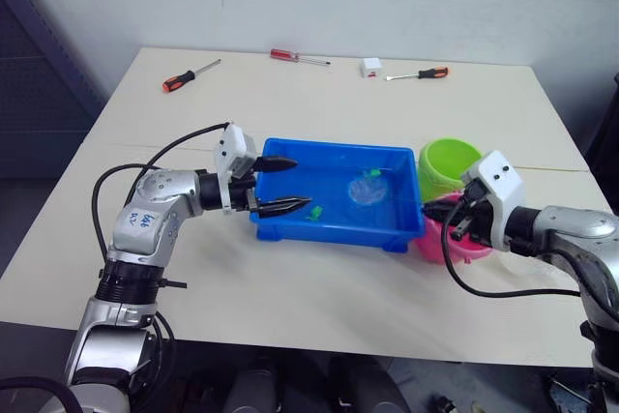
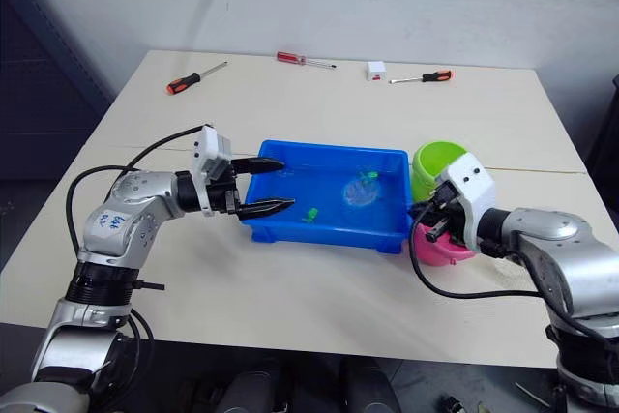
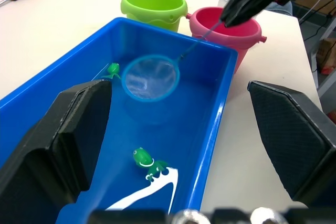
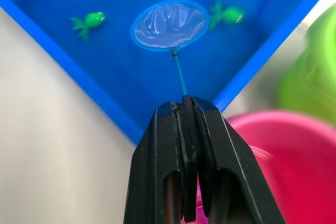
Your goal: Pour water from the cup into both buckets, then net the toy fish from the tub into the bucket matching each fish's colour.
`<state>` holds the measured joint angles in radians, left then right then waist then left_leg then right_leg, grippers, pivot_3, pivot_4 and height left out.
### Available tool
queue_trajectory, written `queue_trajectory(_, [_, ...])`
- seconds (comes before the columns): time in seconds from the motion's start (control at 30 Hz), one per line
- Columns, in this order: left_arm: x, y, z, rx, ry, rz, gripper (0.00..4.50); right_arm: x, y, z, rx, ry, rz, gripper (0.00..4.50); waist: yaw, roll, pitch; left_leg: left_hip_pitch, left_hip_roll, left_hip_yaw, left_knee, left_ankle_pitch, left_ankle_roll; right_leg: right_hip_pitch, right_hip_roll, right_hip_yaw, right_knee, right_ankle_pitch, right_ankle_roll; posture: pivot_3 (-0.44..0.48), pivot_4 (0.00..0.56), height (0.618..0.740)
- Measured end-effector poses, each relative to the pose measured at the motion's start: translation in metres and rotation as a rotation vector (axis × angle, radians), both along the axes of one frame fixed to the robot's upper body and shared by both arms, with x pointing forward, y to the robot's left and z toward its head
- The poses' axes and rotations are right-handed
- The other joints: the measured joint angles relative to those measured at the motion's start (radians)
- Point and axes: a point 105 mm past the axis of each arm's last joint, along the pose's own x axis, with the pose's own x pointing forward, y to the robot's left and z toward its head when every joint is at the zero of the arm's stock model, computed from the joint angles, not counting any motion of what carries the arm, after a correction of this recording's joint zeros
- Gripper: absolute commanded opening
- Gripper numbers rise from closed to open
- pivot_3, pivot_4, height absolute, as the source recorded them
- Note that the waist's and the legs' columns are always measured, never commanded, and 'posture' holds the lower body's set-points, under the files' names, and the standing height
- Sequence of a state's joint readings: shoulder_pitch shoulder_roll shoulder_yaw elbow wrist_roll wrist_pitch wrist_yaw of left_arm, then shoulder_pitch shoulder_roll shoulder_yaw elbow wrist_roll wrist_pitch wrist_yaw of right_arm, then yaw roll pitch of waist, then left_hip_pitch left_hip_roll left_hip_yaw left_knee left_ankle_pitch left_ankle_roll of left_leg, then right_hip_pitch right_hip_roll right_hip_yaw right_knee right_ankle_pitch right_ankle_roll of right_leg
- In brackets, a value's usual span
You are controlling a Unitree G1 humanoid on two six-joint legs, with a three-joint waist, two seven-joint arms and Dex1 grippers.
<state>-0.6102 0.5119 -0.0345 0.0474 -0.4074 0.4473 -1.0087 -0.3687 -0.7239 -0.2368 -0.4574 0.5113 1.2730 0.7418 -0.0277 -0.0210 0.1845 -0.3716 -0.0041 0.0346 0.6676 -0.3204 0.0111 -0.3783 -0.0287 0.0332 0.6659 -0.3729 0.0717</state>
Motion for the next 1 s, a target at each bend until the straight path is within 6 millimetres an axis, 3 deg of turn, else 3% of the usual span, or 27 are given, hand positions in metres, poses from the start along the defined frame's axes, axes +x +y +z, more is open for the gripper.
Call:
queue_trajectory(0.17, [0.001, 0.0, 0.001, -0.003, -0.005, 0.01, 4.48, 0.01, 0.004, -0.002, 0.121, 0.104, -0.079, 0.0, 0.0, 0.0, 0.0, 0.0, 0.0, 0.0, 0.0, 0.0, 0.0, -0.001, 0.0, 0.0, 0.001, 0.0, 0.0, 0.0, 0.15, 0.74])
queue_trajectory(0.47, [0.001, 0.002, 0.001, -0.007, -0.009, 0.022, 4.48, 0.024, 0.001, -0.017, 0.171, 0.215, -0.18, 0.0, 0.0, 0.0, 0.0, -0.006, 0.0, 0.001, -0.001, 0.0, 0.0, -0.007, 0.0, 0.001, 0.005, 0.0, 0.0, 0.0, 0.15, 0.74])
queue_trajectory(0.77, [0.0, 0.001, 0.006, -0.013, -0.032, 0.029, 4.48, 0.053, -0.009, -0.008, 0.173, 0.161, -0.305, 0.0, -0.001, 0.0, 0.0, -0.016, 0.0, 0.001, 0.004, 0.001, -0.001, -0.019, 0.0, 0.001, 0.013, 0.0, 0.0, 0.0, 0.15, 0.74])
queue_trajectory(1.0, [0.0, 0.001, 0.007, -0.014, -0.035, 0.033, 4.48, 0.057, -0.009, -0.002, 0.146, 0.101, -0.301, 0.0, -0.003, 0.0, 0.0, -0.017, 0.0, 0.001, 0.006, 0.001, -0.001, -0.019, 0.0, 0.001, 0.014, 0.0, 0.0, 0.0, 0.15, 0.74])
